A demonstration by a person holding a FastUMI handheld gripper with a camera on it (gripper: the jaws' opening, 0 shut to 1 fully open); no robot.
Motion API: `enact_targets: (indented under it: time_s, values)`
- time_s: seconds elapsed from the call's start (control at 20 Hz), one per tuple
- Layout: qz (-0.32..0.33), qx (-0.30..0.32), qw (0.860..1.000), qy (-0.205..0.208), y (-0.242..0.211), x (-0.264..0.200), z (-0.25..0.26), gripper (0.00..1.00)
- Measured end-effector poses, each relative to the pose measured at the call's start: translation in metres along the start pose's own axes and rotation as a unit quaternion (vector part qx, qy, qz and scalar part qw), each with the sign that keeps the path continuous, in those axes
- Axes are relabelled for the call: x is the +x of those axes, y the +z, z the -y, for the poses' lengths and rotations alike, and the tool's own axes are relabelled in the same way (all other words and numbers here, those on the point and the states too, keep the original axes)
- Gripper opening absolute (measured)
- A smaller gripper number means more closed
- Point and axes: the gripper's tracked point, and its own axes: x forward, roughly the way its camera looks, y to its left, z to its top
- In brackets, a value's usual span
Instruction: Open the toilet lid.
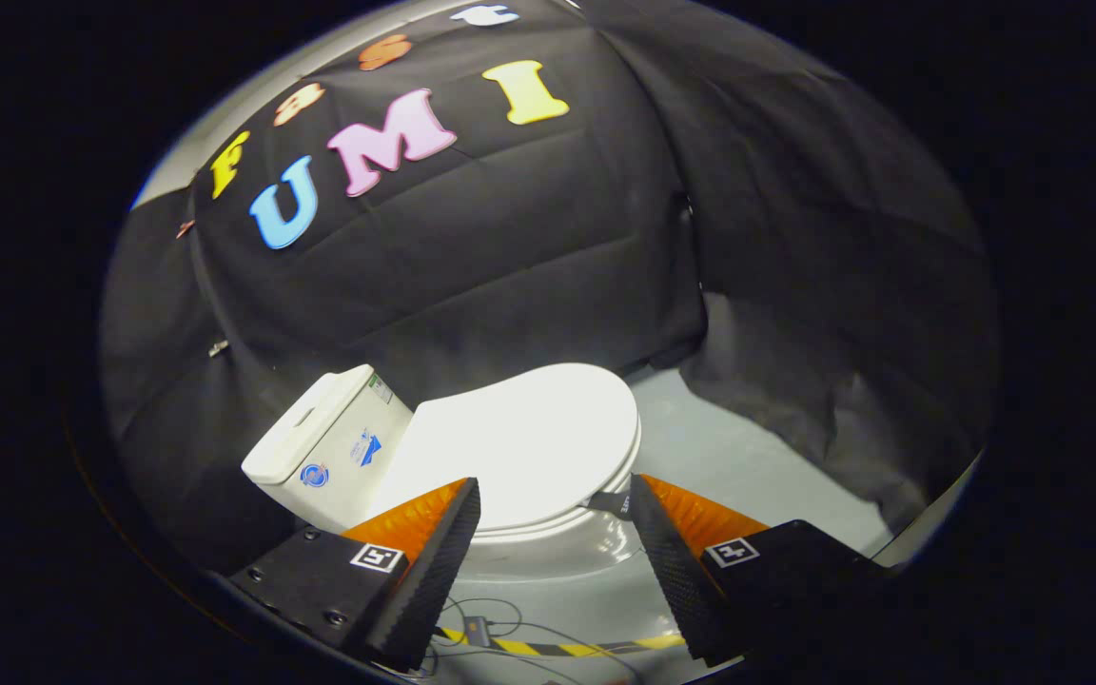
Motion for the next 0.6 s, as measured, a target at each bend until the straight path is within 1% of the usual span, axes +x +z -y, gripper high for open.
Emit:
enact_targets:
  time_s: [0.05,0.15,0.3,0.4,0.6]
  values:
    - [-0.013,0.023,1.000,-0.005,-0.007,0.012,0.011,0.99]
    - [-0.029,0.073,0.997,0.002,-0.010,0.030,0.025,0.99]
    - [-0.064,0.136,0.989,-0.004,-0.032,0.059,0.055,0.99]
    - [-0.077,0.176,0.981,0.003,-0.040,0.076,0.068,0.99]
    - [-0.100,0.228,0.969,-0.005,-0.061,0.111,0.093,0.99]
